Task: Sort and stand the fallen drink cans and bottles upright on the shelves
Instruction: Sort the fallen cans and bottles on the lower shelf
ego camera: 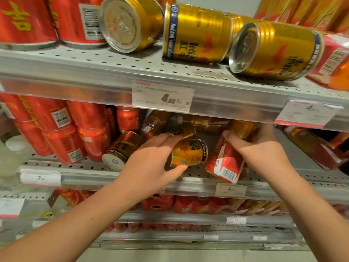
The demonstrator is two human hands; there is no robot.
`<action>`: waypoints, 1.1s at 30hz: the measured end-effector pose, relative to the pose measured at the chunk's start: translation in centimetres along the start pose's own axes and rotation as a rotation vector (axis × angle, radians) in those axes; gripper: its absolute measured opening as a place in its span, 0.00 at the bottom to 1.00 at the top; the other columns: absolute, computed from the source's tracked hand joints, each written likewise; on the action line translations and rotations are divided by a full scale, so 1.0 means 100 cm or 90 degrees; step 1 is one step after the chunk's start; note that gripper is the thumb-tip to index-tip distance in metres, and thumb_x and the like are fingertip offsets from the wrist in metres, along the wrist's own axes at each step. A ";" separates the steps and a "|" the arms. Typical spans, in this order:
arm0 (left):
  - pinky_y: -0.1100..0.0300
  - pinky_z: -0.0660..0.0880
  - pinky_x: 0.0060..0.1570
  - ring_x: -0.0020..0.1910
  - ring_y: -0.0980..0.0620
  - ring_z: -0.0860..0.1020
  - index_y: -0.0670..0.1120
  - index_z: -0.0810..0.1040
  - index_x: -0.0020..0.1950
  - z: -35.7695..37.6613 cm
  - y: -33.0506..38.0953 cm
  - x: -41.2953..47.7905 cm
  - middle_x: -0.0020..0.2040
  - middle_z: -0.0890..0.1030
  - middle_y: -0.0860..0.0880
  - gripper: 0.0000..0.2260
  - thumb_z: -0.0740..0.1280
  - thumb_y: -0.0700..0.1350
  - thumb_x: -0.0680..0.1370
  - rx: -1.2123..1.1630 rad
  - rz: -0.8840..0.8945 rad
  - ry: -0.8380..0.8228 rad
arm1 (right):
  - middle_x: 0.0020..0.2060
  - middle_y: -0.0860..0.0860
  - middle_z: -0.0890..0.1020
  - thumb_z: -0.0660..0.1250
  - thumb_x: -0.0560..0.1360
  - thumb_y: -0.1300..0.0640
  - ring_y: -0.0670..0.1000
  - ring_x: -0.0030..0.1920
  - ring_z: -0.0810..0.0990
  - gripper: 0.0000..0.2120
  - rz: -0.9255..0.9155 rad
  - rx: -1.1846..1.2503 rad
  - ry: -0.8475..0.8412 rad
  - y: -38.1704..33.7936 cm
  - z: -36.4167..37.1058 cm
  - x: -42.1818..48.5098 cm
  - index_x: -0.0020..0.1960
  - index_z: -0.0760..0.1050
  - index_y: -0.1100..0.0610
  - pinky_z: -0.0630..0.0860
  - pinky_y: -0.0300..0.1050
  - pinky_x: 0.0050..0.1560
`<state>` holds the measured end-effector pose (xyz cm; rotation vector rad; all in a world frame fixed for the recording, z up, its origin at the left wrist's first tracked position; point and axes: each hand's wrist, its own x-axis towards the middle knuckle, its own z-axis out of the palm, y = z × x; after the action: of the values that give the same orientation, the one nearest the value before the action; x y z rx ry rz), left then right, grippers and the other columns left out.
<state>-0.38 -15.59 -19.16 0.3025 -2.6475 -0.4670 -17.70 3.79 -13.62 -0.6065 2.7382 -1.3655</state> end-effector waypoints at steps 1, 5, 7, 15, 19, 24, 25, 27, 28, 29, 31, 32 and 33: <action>0.55 0.73 0.65 0.69 0.49 0.72 0.55 0.67 0.78 0.006 0.005 0.004 0.71 0.74 0.51 0.33 0.68 0.65 0.76 0.009 -0.002 0.001 | 0.41 0.33 0.76 0.76 0.67 0.36 0.45 0.43 0.78 0.23 0.008 0.000 0.008 0.004 -0.006 -0.004 0.52 0.64 0.37 0.73 0.46 0.49; 0.50 0.68 0.68 0.66 0.45 0.72 0.51 0.71 0.74 0.030 0.021 0.018 0.66 0.76 0.49 0.32 0.71 0.62 0.74 0.092 0.009 -0.028 | 0.39 0.38 0.79 0.77 0.67 0.37 0.40 0.39 0.80 0.24 0.020 -0.004 0.030 0.018 -0.033 -0.016 0.53 0.67 0.43 0.74 0.45 0.40; 0.48 0.68 0.68 0.65 0.43 0.73 0.50 0.73 0.73 0.039 0.024 0.019 0.65 0.78 0.48 0.31 0.72 0.62 0.73 0.115 -0.008 -0.041 | 0.38 0.38 0.78 0.77 0.68 0.38 0.31 0.36 0.79 0.22 0.010 0.000 0.028 0.026 -0.048 -0.020 0.52 0.68 0.42 0.70 0.38 0.37; 0.44 0.72 0.64 0.59 0.38 0.77 0.45 0.75 0.71 0.055 0.037 0.019 0.60 0.80 0.42 0.33 0.73 0.64 0.72 0.213 -0.049 -0.061 | 0.46 0.31 0.74 0.78 0.67 0.41 0.37 0.41 0.79 0.46 0.035 -0.024 0.025 0.083 -0.093 -0.019 0.77 0.57 0.41 0.71 0.40 0.41; 0.41 0.71 0.67 0.64 0.38 0.75 0.44 0.74 0.72 0.055 0.055 0.016 0.65 0.78 0.41 0.35 0.68 0.67 0.75 0.221 -0.080 -0.055 | 0.47 0.35 0.76 0.77 0.69 0.45 0.38 0.42 0.78 0.44 0.025 -0.064 0.032 0.117 -0.122 -0.007 0.77 0.55 0.39 0.72 0.38 0.38; 0.40 0.76 0.61 0.64 0.36 0.75 0.42 0.75 0.72 0.060 0.096 0.017 0.68 0.76 0.40 0.30 0.61 0.61 0.77 0.189 -0.067 0.020 | 0.50 0.51 0.82 0.74 0.70 0.44 0.52 0.46 0.82 0.44 -0.035 -0.233 -0.010 0.143 -0.157 0.025 0.75 0.51 0.32 0.80 0.49 0.44; 0.41 0.76 0.59 0.63 0.37 0.76 0.43 0.74 0.72 0.062 0.104 0.018 0.67 0.76 0.40 0.29 0.60 0.61 0.78 0.185 -0.063 0.035 | 0.56 0.56 0.79 0.74 0.70 0.43 0.58 0.51 0.81 0.44 -0.031 -0.285 -0.027 0.148 -0.162 0.035 0.75 0.49 0.30 0.80 0.53 0.51; 0.42 0.74 0.58 0.60 0.39 0.75 0.42 0.73 0.71 0.068 0.119 0.018 0.65 0.76 0.41 0.28 0.59 0.60 0.79 0.178 -0.060 0.064 | 0.66 0.61 0.72 0.73 0.70 0.40 0.65 0.62 0.75 0.44 -0.032 -0.407 -0.073 0.156 -0.168 0.056 0.76 0.49 0.32 0.75 0.57 0.62; 0.43 0.73 0.58 0.59 0.40 0.74 0.42 0.73 0.70 0.072 0.127 0.018 0.63 0.77 0.41 0.27 0.59 0.59 0.80 0.179 -0.059 0.081 | 0.69 0.60 0.70 0.72 0.70 0.39 0.65 0.66 0.72 0.43 -0.041 -0.480 -0.106 0.160 -0.170 0.066 0.77 0.51 0.36 0.72 0.57 0.66; 0.44 0.72 0.58 0.59 0.40 0.74 0.41 0.73 0.69 0.077 0.134 0.017 0.62 0.77 0.41 0.26 0.59 0.58 0.80 0.182 -0.059 0.093 | 0.71 0.60 0.69 0.71 0.71 0.38 0.64 0.68 0.70 0.41 -0.054 -0.553 -0.138 0.163 -0.172 0.074 0.78 0.54 0.40 0.70 0.57 0.68; 0.46 0.71 0.57 0.57 0.42 0.73 0.41 0.75 0.66 0.087 0.147 0.016 0.59 0.76 0.42 0.23 0.61 0.57 0.80 0.177 -0.074 0.100 | 0.74 0.58 0.67 0.69 0.73 0.38 0.63 0.70 0.69 0.39 -0.102 -0.635 -0.174 0.174 -0.174 0.089 0.78 0.55 0.44 0.68 0.56 0.69; 0.49 0.71 0.55 0.54 0.44 0.72 0.41 0.76 0.64 0.091 0.153 0.016 0.55 0.75 0.45 0.22 0.61 0.57 0.80 0.171 -0.087 0.099 | 0.76 0.57 0.65 0.68 0.73 0.39 0.63 0.71 0.67 0.40 -0.124 -0.634 -0.186 0.180 -0.176 0.097 0.79 0.52 0.41 0.66 0.56 0.70; 0.51 0.70 0.52 0.51 0.48 0.70 0.43 0.76 0.62 0.095 0.160 0.016 0.52 0.73 0.48 0.19 0.61 0.56 0.80 0.165 -0.097 0.101 | 0.78 0.56 0.62 0.69 0.73 0.40 0.64 0.72 0.66 0.42 -0.138 -0.620 -0.200 0.186 -0.179 0.105 0.79 0.46 0.37 0.65 0.57 0.70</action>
<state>-8.22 1.28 -20.77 0.5997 -2.5393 -0.1365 -36.94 23.83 -15.39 -1.0341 2.9490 0.1798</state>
